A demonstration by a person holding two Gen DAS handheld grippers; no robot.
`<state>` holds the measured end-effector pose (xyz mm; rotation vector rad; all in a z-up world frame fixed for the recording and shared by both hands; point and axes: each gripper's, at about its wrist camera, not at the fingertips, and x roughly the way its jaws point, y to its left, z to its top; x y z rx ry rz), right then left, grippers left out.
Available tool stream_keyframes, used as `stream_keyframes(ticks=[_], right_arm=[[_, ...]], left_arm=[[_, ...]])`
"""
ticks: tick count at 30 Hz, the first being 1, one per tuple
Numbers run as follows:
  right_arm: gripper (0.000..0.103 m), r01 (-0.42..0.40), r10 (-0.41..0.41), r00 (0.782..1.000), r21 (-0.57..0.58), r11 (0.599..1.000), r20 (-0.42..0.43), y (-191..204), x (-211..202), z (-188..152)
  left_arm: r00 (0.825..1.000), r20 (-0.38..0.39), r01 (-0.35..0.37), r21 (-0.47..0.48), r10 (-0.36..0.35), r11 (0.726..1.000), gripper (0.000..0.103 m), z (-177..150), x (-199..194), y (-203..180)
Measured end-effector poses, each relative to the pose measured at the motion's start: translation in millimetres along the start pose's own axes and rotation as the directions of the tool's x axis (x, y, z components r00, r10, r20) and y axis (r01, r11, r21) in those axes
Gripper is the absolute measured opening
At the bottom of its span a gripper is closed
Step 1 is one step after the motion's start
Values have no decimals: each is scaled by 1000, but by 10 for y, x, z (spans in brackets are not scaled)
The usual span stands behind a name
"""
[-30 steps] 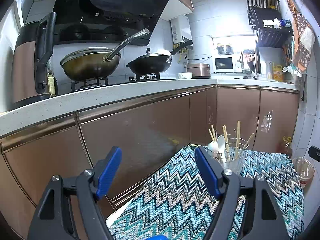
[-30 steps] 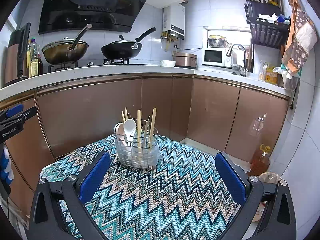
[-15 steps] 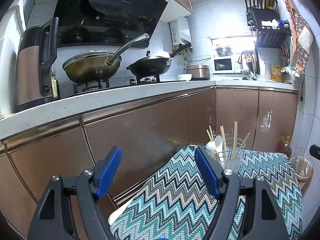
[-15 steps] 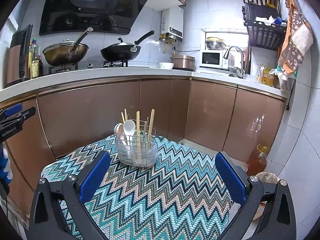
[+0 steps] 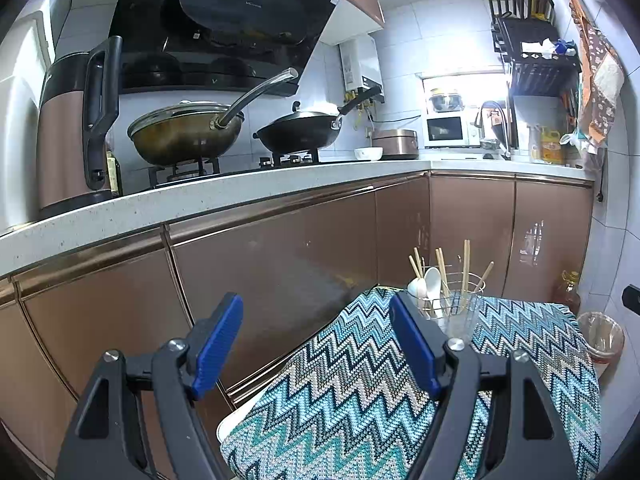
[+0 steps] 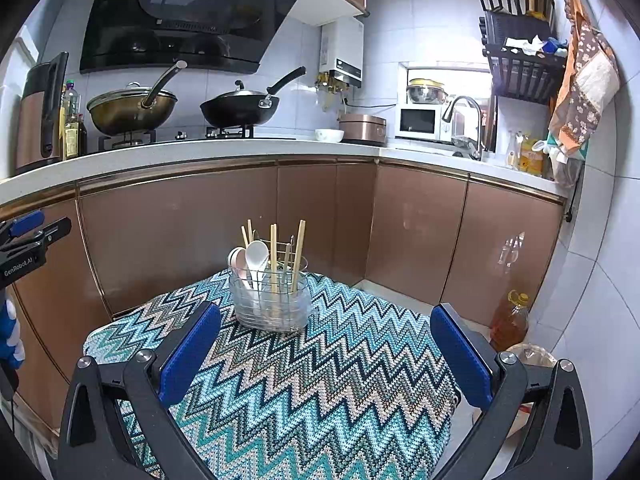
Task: Organize utensils
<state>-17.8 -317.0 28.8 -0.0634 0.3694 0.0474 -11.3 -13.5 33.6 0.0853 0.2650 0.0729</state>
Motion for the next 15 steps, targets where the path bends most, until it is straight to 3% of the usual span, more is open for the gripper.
stream_keyframes(ticks=[15], right_arm=[[103, 17, -17, 1000, 0, 1000, -3, -21, -40, -38]], left_arm=[[1000, -4, 10, 1, -10, 1000, 74, -77, -18, -99]])
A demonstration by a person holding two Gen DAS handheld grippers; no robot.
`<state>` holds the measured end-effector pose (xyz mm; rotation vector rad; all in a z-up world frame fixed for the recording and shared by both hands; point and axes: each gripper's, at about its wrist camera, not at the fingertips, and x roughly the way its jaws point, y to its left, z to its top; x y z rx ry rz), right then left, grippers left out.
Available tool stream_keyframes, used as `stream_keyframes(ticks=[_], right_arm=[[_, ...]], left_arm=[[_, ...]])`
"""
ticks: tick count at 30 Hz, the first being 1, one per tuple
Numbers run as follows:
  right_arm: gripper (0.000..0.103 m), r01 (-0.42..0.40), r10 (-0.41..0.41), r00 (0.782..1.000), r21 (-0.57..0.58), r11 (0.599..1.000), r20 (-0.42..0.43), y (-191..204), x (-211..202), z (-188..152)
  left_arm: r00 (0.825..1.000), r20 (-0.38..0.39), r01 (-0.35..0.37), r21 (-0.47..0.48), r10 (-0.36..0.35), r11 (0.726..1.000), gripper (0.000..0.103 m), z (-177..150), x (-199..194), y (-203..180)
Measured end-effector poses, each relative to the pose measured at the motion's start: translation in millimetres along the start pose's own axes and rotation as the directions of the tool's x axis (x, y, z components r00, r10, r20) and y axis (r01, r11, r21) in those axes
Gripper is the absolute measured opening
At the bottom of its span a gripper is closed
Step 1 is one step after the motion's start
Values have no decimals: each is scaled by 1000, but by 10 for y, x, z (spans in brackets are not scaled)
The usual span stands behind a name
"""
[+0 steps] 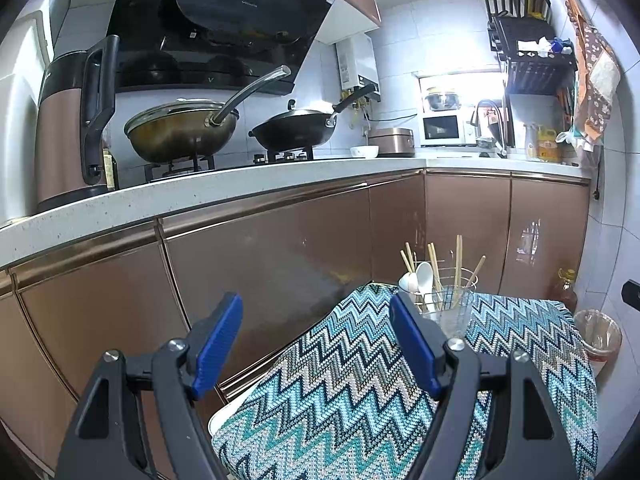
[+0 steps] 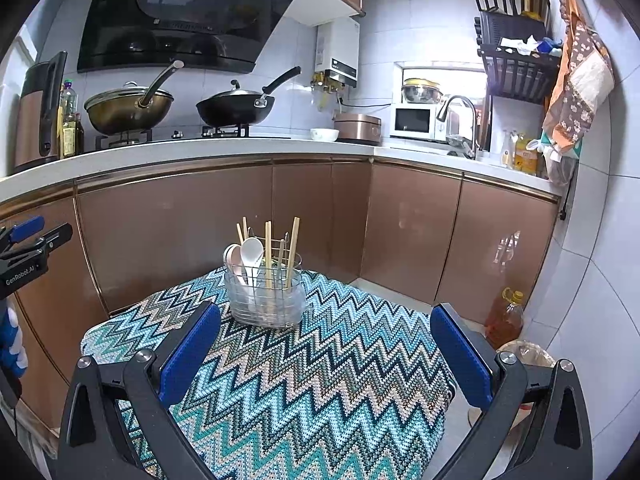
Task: Organize utensils
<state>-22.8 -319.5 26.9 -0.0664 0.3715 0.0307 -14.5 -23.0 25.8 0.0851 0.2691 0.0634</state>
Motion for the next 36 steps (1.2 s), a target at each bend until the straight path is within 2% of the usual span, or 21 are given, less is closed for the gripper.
stream_keyframes(ticks=[36], right_arm=[[103, 5, -5, 999, 10, 1000, -52, -39, 118, -167]], left_arm=[[997, -77, -26, -8, 26, 1000, 74, -185, 79, -123]])
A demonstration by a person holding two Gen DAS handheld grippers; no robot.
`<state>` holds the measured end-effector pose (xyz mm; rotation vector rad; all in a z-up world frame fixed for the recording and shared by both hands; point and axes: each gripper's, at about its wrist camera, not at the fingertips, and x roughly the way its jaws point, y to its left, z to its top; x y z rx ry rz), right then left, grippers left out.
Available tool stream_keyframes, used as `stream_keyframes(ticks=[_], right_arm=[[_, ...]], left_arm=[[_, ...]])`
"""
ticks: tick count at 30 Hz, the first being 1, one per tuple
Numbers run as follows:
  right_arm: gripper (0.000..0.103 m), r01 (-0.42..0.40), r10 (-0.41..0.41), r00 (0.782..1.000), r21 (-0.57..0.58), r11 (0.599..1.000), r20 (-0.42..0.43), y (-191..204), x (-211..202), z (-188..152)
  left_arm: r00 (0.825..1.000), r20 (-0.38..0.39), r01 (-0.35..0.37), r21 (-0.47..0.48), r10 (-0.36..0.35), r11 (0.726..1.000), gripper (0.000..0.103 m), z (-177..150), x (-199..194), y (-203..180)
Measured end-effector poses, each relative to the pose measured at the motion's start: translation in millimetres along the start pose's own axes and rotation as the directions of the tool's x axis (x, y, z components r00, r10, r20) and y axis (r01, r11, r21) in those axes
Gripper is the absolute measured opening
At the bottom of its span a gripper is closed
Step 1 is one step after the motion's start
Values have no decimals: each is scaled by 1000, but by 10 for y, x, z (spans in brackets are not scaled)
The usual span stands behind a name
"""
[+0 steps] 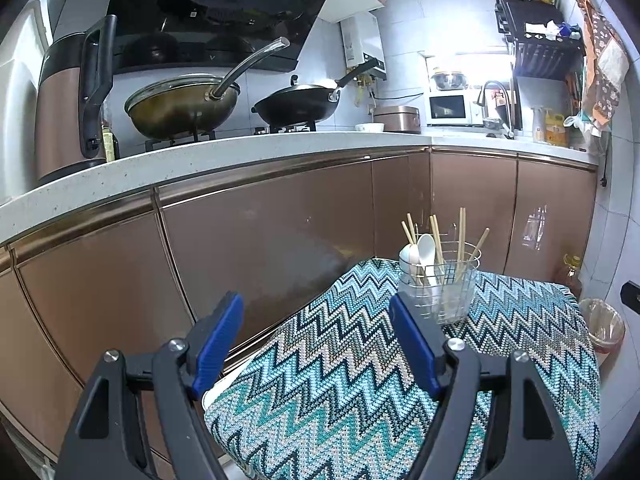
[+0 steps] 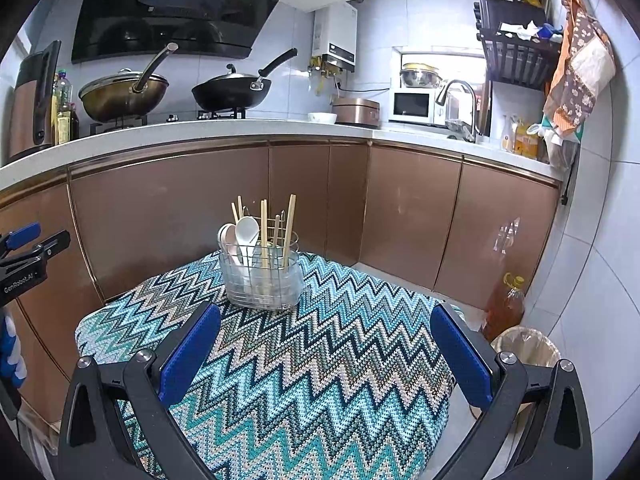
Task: Organize utensils
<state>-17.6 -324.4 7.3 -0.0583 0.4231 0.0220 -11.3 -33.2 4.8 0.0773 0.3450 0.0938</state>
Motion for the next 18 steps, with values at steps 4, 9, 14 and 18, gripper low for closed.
stream_keyframes(ticks=[4, 9, 14, 18], right_arm=[[103, 0, 0, 1000, 2, 1000, -7, -4, 16, -16], [103, -3, 3, 1000, 5, 1000, -13, -1, 30, -28], [103, -3, 3, 1000, 4, 1000, -16, 8, 24, -35], [103, -2, 2, 1000, 3, 1000, -20, 11, 30, -39]], left_arm=[[1000, 4, -6, 0, 6, 1000, 74, 2, -12, 0], [1000, -4, -1, -2, 1, 1000, 74, -12, -13, -9], [1000, -9, 6, -1, -6, 1000, 74, -19, -14, -23], [1000, -10, 12, -1, -12, 1000, 74, -22, -12, -23]])
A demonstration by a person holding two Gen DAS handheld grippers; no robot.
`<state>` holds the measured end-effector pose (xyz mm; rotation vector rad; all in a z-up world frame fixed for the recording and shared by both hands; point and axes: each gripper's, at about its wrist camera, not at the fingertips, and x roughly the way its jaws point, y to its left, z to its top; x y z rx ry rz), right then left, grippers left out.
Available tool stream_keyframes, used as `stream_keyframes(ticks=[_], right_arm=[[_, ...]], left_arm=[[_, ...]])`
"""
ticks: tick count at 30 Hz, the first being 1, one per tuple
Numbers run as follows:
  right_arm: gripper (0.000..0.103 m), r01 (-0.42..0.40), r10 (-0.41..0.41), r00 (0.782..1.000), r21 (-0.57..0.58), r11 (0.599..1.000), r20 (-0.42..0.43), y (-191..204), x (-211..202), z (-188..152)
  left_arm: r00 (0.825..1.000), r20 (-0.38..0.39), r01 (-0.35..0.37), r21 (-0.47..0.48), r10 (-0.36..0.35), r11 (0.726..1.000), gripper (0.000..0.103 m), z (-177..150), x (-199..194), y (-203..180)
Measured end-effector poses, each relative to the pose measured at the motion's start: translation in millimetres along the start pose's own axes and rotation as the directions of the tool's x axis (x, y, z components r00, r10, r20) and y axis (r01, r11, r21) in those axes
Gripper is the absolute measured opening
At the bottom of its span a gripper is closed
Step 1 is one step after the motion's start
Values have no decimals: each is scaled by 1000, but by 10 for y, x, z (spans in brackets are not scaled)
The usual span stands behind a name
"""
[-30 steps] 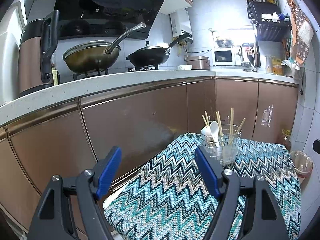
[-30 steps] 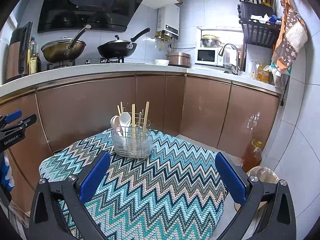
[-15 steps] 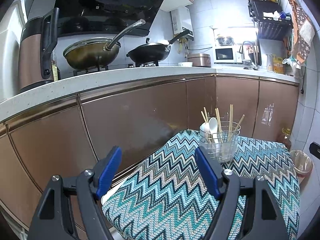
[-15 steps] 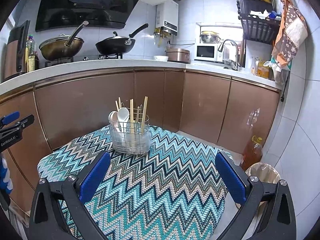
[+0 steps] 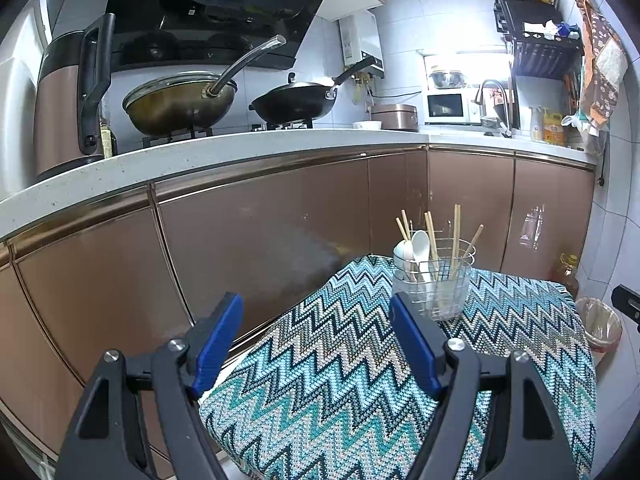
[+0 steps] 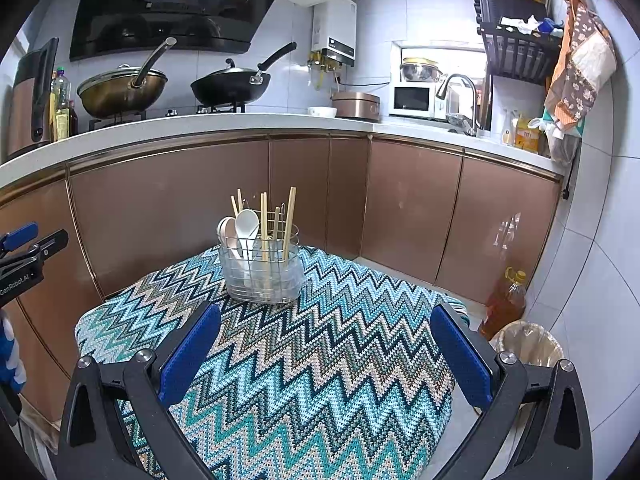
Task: Organize utensils
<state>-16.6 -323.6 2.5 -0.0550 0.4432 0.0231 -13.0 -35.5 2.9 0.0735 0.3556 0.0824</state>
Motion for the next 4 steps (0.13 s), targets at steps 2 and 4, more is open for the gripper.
stream_keyframes(ticks=[2, 4], right_arm=[[103, 0, 0, 1000, -1, 1000, -1, 0, 1, 0], [103, 0, 0, 1000, -3, 1000, -3, 1, 0, -4]], left_arm=[[1000, -1, 2, 0, -2, 1000, 74, -2, -3, -6], [1000, -2, 2, -2, -2, 1000, 74, -6, 0, -4]])
